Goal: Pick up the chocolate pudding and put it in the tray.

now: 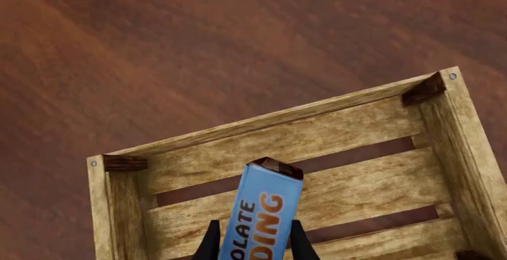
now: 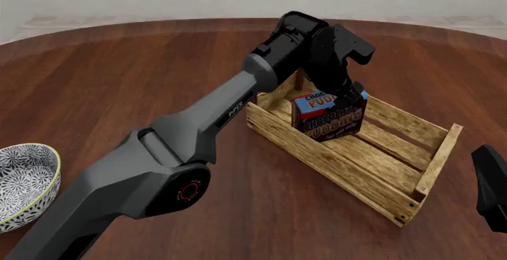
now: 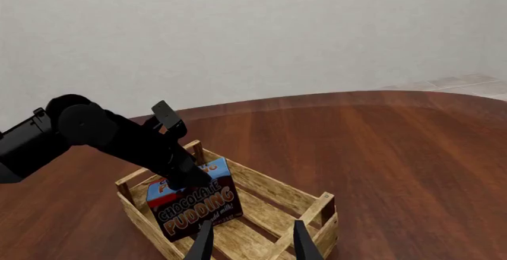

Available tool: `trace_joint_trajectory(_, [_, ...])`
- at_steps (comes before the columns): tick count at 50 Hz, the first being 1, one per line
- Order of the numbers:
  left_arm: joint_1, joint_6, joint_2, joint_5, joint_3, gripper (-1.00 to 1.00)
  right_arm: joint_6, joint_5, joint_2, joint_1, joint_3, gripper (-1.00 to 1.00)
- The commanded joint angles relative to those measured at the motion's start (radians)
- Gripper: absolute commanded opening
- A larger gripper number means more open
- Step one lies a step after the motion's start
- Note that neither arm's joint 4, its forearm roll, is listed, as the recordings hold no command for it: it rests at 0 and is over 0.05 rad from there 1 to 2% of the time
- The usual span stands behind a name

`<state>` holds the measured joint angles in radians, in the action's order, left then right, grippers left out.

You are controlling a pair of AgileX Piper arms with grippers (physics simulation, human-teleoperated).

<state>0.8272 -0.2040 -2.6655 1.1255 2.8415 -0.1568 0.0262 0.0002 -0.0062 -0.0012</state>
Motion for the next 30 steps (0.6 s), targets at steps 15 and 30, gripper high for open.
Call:
trace_joint_trajectory(15, [-0.009,-0.022,-0.032,0.005,-0.012,-1.00,0.000,0.000,0.000,0.000,0.000,1.00])
trace_joint_trajectory(30, [-0.026,-0.024,-0.042,0.006,-0.012,-1.00,-0.003,0.000,0.000,-0.001,0.000,1.00])
